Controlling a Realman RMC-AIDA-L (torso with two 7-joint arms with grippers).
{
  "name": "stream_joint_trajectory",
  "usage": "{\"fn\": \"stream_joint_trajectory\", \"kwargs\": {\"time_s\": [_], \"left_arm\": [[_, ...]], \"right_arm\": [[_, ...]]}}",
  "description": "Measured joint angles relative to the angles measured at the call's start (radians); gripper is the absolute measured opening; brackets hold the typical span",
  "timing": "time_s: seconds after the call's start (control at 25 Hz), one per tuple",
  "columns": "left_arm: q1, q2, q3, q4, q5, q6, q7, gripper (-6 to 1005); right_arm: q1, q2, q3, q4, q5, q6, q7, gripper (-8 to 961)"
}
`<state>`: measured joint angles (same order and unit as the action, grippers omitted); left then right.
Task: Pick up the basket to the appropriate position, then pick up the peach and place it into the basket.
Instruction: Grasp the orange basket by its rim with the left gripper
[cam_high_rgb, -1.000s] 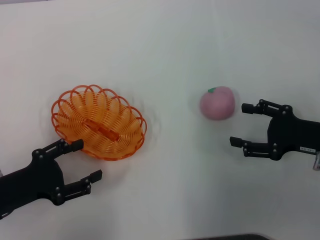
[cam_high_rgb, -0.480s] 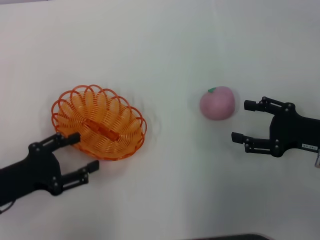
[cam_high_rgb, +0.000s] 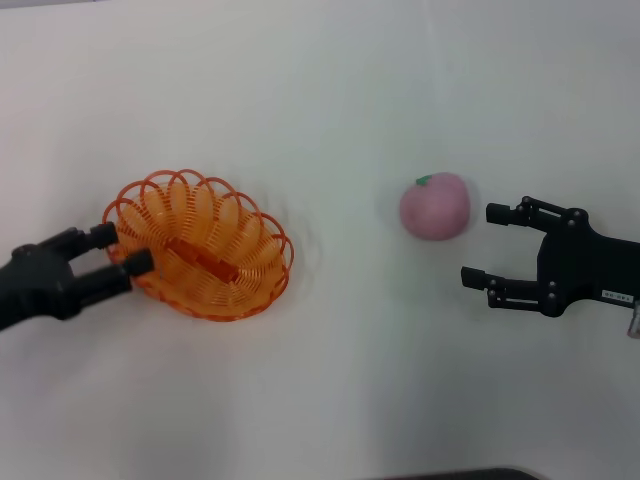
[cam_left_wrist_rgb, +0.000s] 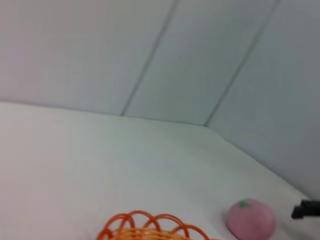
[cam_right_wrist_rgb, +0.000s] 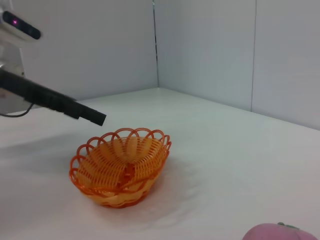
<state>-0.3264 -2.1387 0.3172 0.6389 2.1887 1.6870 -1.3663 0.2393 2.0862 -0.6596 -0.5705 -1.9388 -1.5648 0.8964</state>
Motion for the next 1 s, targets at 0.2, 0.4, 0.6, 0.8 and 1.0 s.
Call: {"fn": "stream_joint_trajectory", "kwargs": {"time_s": [0.2,0.4,0.6,0.8,1.0], "left_arm": [[-0.030,0.012,0.015,0.030,0.010,-0.012,-0.154,810],[-0.046,0.015,0.032,0.091,0.013,-0.039,-0.252,809],[-0.051,0.009,0.109,0.192,0.016,-0.102,-0.372,808],[-0.067,0.006,0.182,0.283,0.046,-0.155,-0.480,806],[-0.106,0.011,0.232,0.336,0.106,-0.165,-0.562,804]], "right_arm": [[0.002,0.000,-0.002,0.000,0.000,0.000,0.006,884],[0.006,0.000,-0.003,0.000,-0.002,0.000,0.020,884],[0.009,0.000,-0.004,0.000,-0.005,0.000,0.021,884],[0.011,0.000,-0.005,0.000,-0.006,0.000,0.021,883],[0.012,0.000,-0.004,0.000,-0.006,0.000,0.022,883]]}}
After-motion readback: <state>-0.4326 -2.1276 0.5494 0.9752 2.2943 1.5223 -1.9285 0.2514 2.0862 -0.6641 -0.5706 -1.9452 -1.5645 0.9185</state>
